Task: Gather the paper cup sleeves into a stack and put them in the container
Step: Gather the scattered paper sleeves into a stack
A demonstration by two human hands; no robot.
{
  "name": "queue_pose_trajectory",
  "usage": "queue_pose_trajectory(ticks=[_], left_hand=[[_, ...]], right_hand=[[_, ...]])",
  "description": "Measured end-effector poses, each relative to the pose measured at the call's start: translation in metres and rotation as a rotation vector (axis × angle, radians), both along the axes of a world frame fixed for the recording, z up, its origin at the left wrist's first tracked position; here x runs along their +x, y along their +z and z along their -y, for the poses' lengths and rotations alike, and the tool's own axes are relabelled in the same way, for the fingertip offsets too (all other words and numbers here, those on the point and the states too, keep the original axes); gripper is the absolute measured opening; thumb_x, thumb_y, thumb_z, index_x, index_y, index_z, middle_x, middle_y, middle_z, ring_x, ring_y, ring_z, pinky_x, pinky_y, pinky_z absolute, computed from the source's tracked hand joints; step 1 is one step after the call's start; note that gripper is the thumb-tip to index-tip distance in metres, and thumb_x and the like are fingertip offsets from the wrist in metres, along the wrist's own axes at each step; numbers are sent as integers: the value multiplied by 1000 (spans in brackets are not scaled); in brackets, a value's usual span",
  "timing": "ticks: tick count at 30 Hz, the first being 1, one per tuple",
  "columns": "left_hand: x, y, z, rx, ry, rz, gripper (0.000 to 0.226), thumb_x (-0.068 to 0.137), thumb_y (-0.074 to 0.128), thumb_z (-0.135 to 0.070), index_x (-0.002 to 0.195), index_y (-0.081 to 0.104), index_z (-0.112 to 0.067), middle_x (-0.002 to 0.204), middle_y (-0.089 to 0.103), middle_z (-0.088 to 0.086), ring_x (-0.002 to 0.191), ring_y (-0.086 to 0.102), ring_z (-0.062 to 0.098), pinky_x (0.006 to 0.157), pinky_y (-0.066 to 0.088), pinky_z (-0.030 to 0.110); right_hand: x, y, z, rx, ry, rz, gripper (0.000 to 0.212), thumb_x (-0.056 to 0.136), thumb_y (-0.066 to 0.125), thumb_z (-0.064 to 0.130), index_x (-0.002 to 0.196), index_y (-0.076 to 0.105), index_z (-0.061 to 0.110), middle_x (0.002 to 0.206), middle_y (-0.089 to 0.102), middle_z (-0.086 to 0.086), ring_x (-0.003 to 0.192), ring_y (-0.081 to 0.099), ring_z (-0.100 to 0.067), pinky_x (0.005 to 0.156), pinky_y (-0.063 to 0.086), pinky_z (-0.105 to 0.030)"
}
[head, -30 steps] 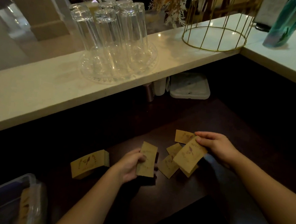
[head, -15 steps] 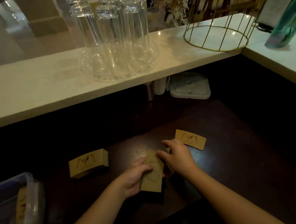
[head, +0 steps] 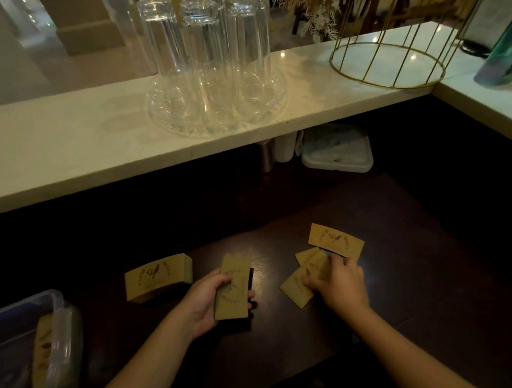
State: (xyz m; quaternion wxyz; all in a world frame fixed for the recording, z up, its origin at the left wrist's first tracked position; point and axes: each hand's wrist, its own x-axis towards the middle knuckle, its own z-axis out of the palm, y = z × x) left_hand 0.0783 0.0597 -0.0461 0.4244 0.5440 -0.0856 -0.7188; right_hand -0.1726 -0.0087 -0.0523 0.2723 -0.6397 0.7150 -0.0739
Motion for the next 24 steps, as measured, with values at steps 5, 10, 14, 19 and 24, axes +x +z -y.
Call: queue_pose_trajectory(ticks=[5,10,14,19,24], left_hand=[[-9,8,9,29,-93,47,41,94,44,-49,110,62,-16,100,74,24,95,70,36,71,60,44],[-31,14,22,-24,-248,30,63,88,34,-68,99,77,-23,109,74,11,104,68,28,89,52,44],[-51,15,25,-83,-342,11,42,88,58,-46,120,66,-19,114,71,15,105,66,31,89,53,44],[-57,16,21,-77,-338,-7,32,92,55,-4,116,59,-24,107,70,22,90,70,39,68,61,45],[-44,13,14,-39,-224,10,30,95,48,-5,122,52,-18,105,68,31,86,70,40,65,60,46]], right_hand=[[-15,16,12,57,-227,587,19,93,57,25,107,70,25,87,70,5,89,67,-19,85,55,-45],[-7,41,13,241,-114,881,15,90,62,19,99,74,17,84,76,-4,77,63,-21,70,50,-33],[18,45,4,244,27,829,12,86,68,16,97,70,14,86,73,-5,71,68,-10,59,53,-19],[32,35,-1,84,41,652,18,83,72,22,97,71,11,94,69,-10,87,67,-23,71,53,-31],[6,22,9,52,-113,453,17,89,62,30,99,71,19,85,73,-1,81,67,-17,77,56,-41]])
